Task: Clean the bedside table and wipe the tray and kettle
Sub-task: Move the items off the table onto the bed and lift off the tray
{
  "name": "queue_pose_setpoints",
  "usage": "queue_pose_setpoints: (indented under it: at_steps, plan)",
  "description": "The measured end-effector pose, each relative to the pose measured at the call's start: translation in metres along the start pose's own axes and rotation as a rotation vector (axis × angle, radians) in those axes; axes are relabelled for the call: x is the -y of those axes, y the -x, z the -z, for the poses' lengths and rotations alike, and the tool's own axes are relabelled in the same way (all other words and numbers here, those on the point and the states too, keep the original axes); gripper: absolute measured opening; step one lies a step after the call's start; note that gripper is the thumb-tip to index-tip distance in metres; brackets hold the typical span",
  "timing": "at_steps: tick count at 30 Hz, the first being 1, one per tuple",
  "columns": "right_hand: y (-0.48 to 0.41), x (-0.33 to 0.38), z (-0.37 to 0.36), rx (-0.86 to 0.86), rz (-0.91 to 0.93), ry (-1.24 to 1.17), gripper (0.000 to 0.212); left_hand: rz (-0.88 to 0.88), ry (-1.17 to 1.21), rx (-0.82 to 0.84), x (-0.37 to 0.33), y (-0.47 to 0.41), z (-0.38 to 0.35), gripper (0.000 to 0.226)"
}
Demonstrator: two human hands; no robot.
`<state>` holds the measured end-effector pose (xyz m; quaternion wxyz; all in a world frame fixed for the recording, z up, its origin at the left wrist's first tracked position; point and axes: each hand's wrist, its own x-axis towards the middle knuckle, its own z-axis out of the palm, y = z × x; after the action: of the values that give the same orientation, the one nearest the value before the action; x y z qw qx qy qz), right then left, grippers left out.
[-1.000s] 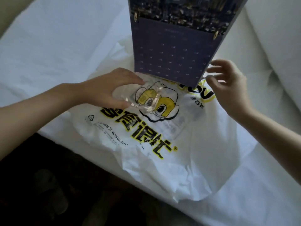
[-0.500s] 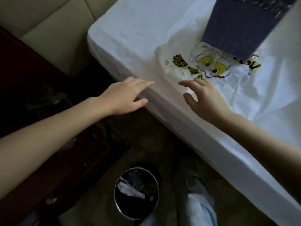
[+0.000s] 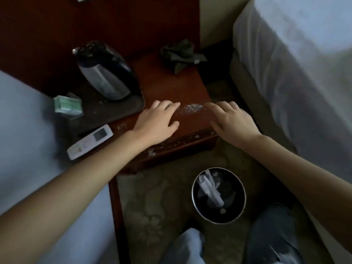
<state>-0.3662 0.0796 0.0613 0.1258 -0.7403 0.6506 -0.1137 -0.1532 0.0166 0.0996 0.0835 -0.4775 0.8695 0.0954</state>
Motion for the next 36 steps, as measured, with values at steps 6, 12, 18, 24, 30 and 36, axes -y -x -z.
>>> queue_pose_setpoints:
  at_steps: [6,12,18,24,30,36]
  plan:
    - [-0.062,0.057,-0.033,0.025,0.102,-0.059,0.053,0.279,0.112,-0.142,0.082,0.035,-0.023,0.062]
    - [-0.134,0.093,-0.048,0.091,0.114,-0.360,0.061,0.467,0.204,-0.310,0.158,0.033,-0.025,0.069]
    - [-0.211,0.149,-0.054,-0.058,0.063,-0.722,0.064,0.530,0.297,0.037,0.239,0.032,-0.037,0.096]
    - [-0.232,0.153,-0.076,-0.058,0.005,-0.876,0.021,0.369,0.236,0.287,0.256,0.046,-0.071,0.105]
    - [-0.230,0.154,-0.080,-0.082,0.031,-1.026,0.017,0.347,0.106,0.149,0.261,0.062,-0.089,0.099]
    - [-0.216,0.160,-0.077,-0.085,-0.006,-1.160,0.013,0.379,0.177,0.043,0.259,0.074,-0.089,0.069]
